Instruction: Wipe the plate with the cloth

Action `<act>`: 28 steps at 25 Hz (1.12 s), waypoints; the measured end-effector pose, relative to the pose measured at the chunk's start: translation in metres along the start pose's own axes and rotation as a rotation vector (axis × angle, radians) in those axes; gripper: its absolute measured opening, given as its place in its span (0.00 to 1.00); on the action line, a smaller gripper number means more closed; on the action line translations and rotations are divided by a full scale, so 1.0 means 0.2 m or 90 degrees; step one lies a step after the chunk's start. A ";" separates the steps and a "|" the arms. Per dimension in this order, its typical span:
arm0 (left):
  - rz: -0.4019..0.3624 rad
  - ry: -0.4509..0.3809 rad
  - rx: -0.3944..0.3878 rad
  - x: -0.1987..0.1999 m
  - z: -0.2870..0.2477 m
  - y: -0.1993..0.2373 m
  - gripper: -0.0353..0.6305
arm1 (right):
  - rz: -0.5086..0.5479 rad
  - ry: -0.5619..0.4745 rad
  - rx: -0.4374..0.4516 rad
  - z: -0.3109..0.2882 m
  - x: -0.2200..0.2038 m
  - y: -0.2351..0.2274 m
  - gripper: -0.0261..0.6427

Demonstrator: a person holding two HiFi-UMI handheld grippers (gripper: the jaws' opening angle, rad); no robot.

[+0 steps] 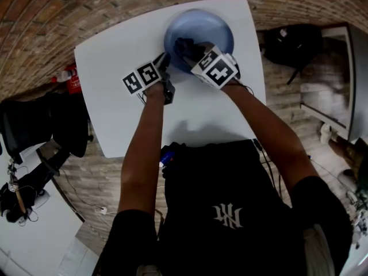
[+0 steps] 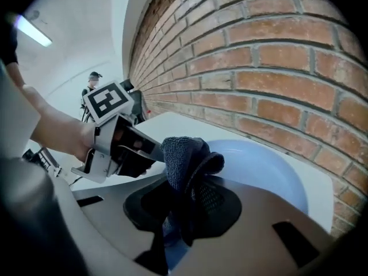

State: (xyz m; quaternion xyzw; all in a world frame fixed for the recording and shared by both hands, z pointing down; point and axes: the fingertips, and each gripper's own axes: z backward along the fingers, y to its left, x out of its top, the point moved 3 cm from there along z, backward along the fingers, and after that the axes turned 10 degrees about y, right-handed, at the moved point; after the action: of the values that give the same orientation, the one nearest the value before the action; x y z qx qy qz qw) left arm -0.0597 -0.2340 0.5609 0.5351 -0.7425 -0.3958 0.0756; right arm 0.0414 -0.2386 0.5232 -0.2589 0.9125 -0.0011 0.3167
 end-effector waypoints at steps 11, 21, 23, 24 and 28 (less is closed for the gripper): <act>0.006 -0.012 -0.005 -0.01 0.00 0.00 0.09 | 0.004 0.068 0.034 -0.19 -0.09 0.10 0.17; 0.005 -0.010 0.000 -0.01 0.00 0.00 0.09 | 0.081 0.144 0.019 -0.11 -0.22 0.07 0.17; 0.004 -0.011 0.000 0.00 0.00 0.00 0.09 | 0.080 0.153 0.012 -0.08 -0.25 0.04 0.17; 0.004 -0.011 0.000 0.00 0.00 0.00 0.09 | 0.079 0.156 0.009 -0.07 -0.27 0.02 0.17; 0.008 -0.012 -0.004 -0.01 0.00 0.00 0.09 | 0.094 0.171 -0.015 -0.01 -0.31 -0.03 0.17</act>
State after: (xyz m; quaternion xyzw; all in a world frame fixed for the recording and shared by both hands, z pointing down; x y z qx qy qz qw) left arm -0.0586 -0.2325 0.5613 0.5260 -0.7454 -0.4030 0.0728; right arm 0.0842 -0.2153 0.5627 -0.1925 0.9631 -0.0016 0.1881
